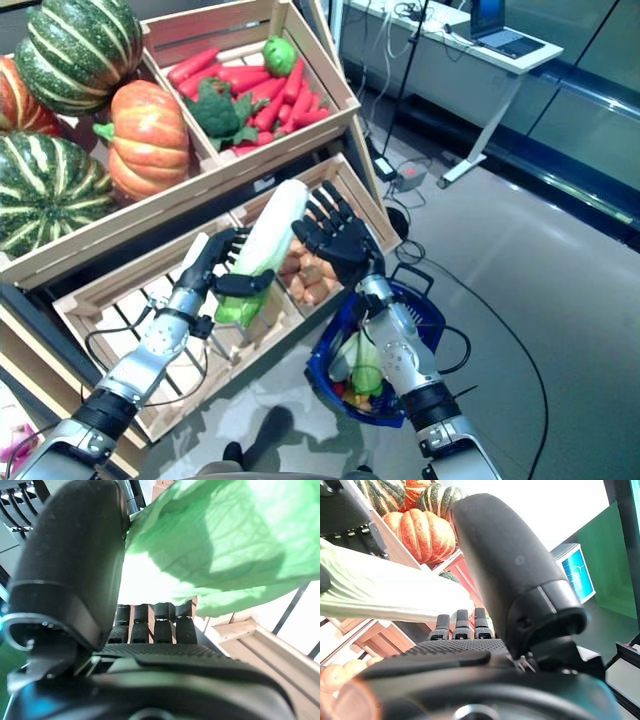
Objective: Put vegetables into the basket
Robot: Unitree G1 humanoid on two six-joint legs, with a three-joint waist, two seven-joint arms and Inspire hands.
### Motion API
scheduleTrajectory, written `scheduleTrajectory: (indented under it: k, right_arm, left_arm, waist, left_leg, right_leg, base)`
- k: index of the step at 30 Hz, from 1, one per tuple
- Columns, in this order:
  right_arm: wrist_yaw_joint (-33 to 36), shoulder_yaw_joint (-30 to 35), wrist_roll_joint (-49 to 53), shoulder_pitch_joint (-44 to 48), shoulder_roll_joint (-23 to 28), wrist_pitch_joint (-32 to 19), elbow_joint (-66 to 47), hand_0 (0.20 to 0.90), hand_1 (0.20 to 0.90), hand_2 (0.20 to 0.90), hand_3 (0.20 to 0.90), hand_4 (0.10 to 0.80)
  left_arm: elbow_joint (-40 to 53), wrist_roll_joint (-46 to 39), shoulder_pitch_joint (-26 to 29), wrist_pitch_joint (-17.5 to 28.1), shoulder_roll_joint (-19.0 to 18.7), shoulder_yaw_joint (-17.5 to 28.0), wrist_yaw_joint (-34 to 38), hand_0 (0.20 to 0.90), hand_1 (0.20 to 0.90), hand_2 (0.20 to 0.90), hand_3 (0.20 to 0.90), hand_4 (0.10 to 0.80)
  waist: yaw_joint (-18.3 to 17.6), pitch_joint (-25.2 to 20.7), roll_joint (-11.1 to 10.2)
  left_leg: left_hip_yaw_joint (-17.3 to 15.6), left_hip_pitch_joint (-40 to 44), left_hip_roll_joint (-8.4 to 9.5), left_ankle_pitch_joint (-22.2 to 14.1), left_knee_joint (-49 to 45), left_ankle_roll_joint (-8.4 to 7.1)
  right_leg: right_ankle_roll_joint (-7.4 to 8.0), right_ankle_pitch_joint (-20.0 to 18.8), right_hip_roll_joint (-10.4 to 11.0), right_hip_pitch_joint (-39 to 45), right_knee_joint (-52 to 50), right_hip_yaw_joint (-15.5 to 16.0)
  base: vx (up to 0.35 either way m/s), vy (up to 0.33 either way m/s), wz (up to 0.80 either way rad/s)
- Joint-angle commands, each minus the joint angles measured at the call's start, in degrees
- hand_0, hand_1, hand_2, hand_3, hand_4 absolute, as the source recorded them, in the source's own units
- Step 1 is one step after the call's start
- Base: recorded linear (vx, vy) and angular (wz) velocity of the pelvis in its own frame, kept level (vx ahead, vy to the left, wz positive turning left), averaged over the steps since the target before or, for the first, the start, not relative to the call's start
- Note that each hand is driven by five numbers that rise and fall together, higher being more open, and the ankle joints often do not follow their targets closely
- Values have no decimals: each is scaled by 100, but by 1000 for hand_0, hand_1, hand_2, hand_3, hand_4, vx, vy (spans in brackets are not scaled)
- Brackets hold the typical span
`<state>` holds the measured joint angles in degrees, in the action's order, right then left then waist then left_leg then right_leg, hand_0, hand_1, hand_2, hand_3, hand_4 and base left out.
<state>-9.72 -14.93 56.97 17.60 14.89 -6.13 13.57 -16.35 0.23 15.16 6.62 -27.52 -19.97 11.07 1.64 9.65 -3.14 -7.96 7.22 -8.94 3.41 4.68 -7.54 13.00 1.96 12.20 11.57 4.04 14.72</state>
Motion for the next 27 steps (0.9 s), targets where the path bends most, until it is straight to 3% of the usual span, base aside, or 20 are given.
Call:
scheduleTrajectory:
  k: [1,13,27]
  right_arm:
    - [-279,-35,309,299,-131,-320,-513,900,900,900,900,800]
    - [16,-47,743,431,-298,-233,-471,900,900,900,900,800]
    - [1218,-24,742,325,-498,-580,-369,900,900,900,900,800]
  left_arm:
    - [391,264,603,895,78,-117,228,300,300,300,300,400]
    - [675,690,684,1436,18,-410,389,300,300,300,300,400]
    - [1105,2273,700,1992,-6,-460,2537,300,300,300,300,400]
  waist:
    - [28,-685,182]
    - [100,-668,148]
    - [79,-663,82]
  left_leg:
    - [180,-139,-94,-223,32,106]
    - [287,-16,-98,-303,32,93]
    - [310,64,-95,-370,32,92]
  right_leg:
    - [-320,-477,-19,-355,96,-16]
    - [-328,-387,-17,-190,96,-9]
    - [-319,-395,17,-147,96,-82]
  base:
    - [0,0,0]
    - [13,-9,4]
    - [3,-2,1]
